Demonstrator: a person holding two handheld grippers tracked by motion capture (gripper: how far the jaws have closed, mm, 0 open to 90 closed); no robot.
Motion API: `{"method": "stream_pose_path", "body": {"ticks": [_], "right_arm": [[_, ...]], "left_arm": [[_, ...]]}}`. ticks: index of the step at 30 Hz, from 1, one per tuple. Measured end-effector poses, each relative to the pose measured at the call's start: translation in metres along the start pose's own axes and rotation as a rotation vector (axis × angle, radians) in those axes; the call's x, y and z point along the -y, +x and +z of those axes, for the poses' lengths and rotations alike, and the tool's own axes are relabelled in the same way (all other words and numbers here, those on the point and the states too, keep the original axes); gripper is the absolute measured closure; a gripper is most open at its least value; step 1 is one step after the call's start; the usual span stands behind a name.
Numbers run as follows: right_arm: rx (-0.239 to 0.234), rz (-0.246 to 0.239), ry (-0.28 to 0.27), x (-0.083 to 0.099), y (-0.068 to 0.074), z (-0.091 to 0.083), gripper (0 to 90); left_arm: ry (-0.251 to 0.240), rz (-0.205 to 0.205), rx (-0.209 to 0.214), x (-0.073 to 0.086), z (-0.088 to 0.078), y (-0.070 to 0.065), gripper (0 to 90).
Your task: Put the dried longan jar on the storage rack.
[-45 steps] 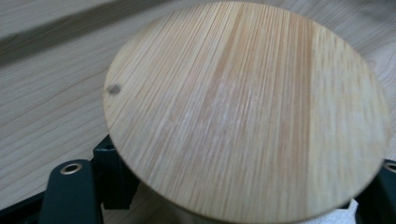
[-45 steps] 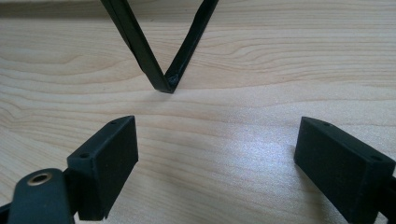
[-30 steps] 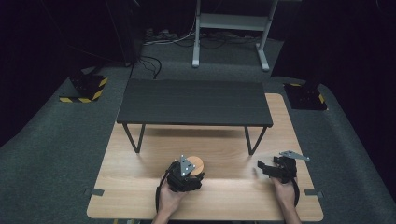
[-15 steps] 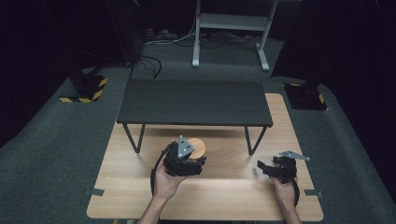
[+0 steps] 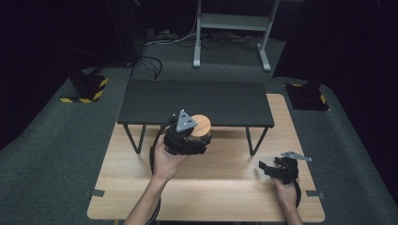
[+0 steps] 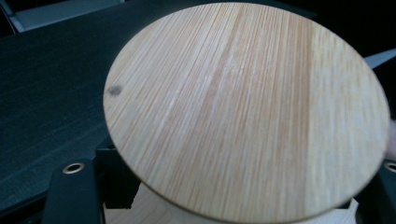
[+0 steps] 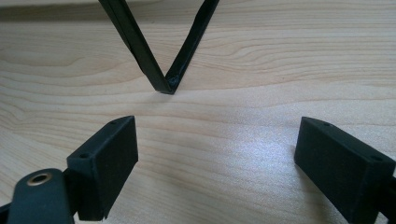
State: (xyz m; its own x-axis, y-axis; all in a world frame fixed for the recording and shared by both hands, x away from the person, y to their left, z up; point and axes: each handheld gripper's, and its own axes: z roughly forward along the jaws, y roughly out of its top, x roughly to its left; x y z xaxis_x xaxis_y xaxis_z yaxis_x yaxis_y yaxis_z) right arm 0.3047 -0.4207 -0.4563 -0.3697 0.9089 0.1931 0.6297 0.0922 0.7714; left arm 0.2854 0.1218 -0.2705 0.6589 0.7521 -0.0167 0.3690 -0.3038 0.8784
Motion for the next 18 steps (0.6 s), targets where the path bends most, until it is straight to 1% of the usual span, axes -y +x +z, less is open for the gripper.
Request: {"method": "stream_pose_path", "body": {"ticks": [3, 7, 10, 11, 16, 18], "right_arm": [[-0.003, 0.003, 0.0, 0.0, -0.001, 0.0, 12.8], [-0.004, 0.008, 0.0, 0.0, -0.001, 0.0, 12.8], [-0.005, 0.008, 0.0, 0.0, -0.001, 0.0, 12.8], [-0.005, 0.008, 0.0, 0.0, -0.001, 0.0, 12.8], [-0.007, 0.01, -0.001, 0.0, -0.001, 0.0, 12.8], [-0.007, 0.009, -0.001, 0.0, -0.002, 0.0, 12.7]], "left_arm": [[-0.004, -0.024, -0.019, -0.006, 0.003, 0.006, 25.4], [-0.003, -0.04, -0.038, -0.015, 0.008, 0.013, 25.5], [0.004, -0.06, -0.056, -0.024, 0.016, 0.019, 25.5], [0.004, -0.06, -0.056, -0.024, 0.016, 0.019, 25.5], [0.02, -0.065, -0.101, -0.04, 0.03, 0.022, 25.5], [0.024, -0.068, -0.107, -0.042, 0.032, 0.022, 25.5]]}}
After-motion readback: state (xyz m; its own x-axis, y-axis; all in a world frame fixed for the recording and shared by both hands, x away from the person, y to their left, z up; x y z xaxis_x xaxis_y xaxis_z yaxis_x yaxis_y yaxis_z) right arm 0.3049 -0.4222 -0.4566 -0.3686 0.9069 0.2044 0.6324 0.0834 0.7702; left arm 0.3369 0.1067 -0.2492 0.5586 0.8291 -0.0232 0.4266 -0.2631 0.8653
